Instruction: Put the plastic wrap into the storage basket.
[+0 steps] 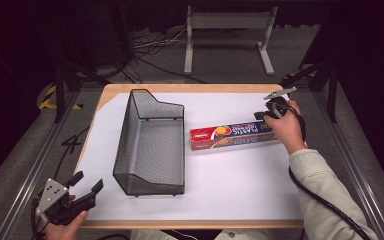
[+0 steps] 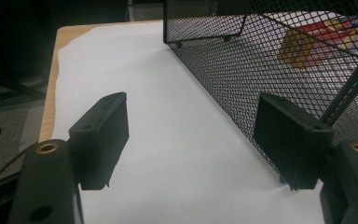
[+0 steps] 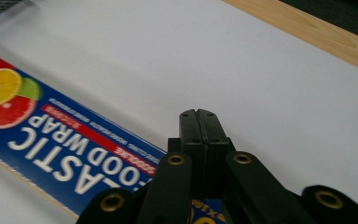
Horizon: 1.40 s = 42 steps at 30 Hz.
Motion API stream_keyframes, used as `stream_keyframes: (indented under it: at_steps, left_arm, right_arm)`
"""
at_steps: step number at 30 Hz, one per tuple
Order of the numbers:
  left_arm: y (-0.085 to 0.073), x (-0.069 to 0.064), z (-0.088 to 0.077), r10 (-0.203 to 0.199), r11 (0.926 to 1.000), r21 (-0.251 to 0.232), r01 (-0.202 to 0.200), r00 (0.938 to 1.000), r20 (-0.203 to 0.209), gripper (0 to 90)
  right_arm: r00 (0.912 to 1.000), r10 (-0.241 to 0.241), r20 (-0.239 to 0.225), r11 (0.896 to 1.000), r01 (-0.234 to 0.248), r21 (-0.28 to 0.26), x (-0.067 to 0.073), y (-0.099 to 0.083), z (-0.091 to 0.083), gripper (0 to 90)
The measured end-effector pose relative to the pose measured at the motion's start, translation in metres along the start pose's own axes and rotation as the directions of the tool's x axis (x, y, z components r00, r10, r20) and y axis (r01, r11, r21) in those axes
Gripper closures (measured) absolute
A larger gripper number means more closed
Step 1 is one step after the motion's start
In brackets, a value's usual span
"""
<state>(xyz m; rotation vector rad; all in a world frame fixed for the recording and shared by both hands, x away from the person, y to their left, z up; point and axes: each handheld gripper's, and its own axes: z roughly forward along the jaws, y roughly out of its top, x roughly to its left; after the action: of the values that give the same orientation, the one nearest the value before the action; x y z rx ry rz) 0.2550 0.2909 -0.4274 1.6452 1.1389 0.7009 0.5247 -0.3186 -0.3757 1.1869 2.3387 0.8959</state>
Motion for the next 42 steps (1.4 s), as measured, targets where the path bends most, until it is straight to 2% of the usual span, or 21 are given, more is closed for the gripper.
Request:
stream_keyframes:
  at_steps: [6,8,12,15,18,24,29,30,33,39,42]
  left_arm:
    - [-0.003,0.001,-0.006,-0.007,1.0,-0.002,0.007,0.9998,-0.016,27.2]
    - [-0.003,0.0,-0.007,-0.011,0.9999,-0.004,0.011,0.9997,-0.02,27.2]
    - [-0.003,0.0,-0.008,-0.003,1.0,0.0,0.003,0.9998,-0.018,27.1]
    - [-0.004,-0.001,-0.008,-0.004,1.0,0.0,0.004,0.9998,-0.018,27.0]
    - [-0.004,0.0,-0.009,-0.004,1.0,-0.001,0.004,0.9998,-0.017,27.0]
    - [-0.003,0.0,-0.007,-0.003,1.0,0.0,0.003,0.9999,-0.014,27.1]
    - [-0.001,-0.002,-0.002,-0.001,1.0,-0.003,0.001,1.0,-0.004,27.0]
    - [0.0,-0.003,-0.001,0.002,1.0,0.0,-0.002,1.0,-0.002,27.0]
    - [0.002,-0.004,0.003,0.016,0.9999,0.003,-0.016,0.9999,0.006,27.0]
    - [0.005,-0.004,0.01,0.013,0.9999,0.003,-0.013,0.9997,0.021,27.0]
    - [0.006,-0.004,0.012,0.014,0.9999,0.003,-0.015,0.9996,0.024,27.0]
  right_arm:
    - [0.9985,0.039,0.04,0.999,-0.04,0.035,-0.019,-0.006,0.005,90.0]
    - [0.998,0.045,0.045,0.998,-0.047,0.037,-0.021,-0.006,0.005,90.0]
    - [0.9966,0.039,0.073,0.997,-0.044,0.068,-0.03,-0.008,0.008,90.0]
    - [0.9941,0.027,0.105,0.992,-0.039,0.12,-0.034,-0.011,0.011,90.0]
    - [0.9937,0.044,0.103,0.991,-0.056,0.121,-0.037,-0.012,0.01,90.0]
    - [0.9951,0.029,0.094,0.982,-0.046,0.183,-0.035,-0.011,0.007,90.0]
    - [0.9958,0.065,0.064,0.974,-0.078,0.214,-0.033,-0.017,-0.002,90.0]
    - [0.9973,0.049,0.056,0.97,-0.061,0.237,-0.03,-0.019,-0.006,90.0]
    - [0.9982,0.038,0.047,0.963,-0.049,0.263,-0.026,-0.022,-0.011,90.0]
    - [0.999,0.043,0.01,0.951,-0.045,0.307,-0.013,-0.036,-0.027,90.0]
    - [0.9992,0.04,-0.008,0.948,-0.035,0.316,-0.009,-0.041,-0.032,90.0]
